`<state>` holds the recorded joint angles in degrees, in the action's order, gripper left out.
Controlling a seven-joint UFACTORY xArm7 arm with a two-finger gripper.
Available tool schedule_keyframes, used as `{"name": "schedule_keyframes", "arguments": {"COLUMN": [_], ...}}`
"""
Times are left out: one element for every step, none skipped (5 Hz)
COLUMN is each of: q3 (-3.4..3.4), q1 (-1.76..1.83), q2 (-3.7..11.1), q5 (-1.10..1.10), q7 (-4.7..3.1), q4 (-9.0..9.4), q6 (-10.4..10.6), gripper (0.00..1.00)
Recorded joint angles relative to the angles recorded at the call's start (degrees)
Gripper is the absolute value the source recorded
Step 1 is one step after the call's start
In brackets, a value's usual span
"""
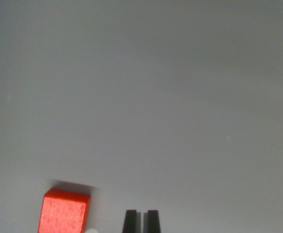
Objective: Reach red block
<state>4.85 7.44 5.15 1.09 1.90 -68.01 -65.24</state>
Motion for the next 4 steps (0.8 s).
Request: {"name": "schedule_keyframes", "arguments": {"q3": [0.50, 0.50, 1.00, 1.00], "q1": [0.50, 0.50, 1.00, 1.00], "q2": [0.74, 0.74, 1.48, 1.48], "q5": [-0.02, -0.02, -0.04, -0.04], "q7": [0.42, 0.42, 0.84, 0.84], "q4": [2.09, 2.09, 4.18, 4.18], "q6": [2.72, 2.72, 5.43, 5.43], "gripper": [0.00, 0.00, 0.00, 0.00]}}
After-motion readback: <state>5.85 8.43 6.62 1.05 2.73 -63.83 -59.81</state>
